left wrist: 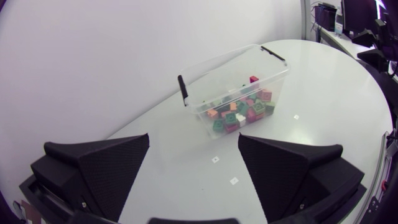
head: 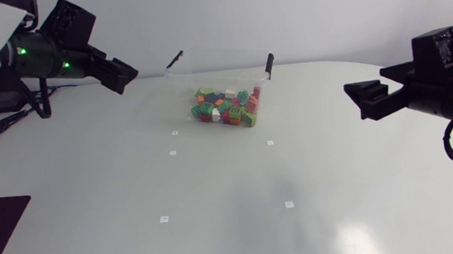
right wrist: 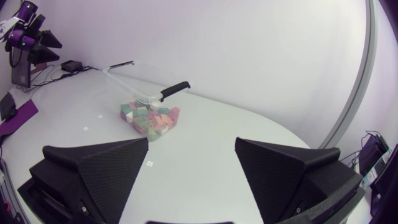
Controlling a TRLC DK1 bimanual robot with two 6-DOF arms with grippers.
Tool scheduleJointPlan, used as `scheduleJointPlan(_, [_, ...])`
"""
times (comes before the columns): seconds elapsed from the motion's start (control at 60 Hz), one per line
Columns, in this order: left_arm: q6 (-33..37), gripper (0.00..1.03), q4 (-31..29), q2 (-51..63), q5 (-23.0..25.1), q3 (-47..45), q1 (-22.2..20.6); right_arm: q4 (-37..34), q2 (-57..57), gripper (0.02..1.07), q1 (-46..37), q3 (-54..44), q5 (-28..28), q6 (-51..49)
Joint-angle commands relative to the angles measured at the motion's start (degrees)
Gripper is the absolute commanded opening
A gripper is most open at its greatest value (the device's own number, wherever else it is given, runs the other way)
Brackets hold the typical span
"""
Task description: Place the duplo bricks in the container
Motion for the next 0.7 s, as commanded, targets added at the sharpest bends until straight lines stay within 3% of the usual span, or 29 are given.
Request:
scheduleJointPlan(0.0, [-1.50,1.00,2.02,-4.30,-1.82,-4.97,0.53,-0.82,-2.73,1.03,-1.48,-3.21,0.81,-0.54])
scheduleJointPlan(0.683, [-0.27,1.00,11.51,-29.52,-3.05,-31.95,9.67,-3.63,-25.85,1.02,-4.38,-16.92,7.49,-1.42])
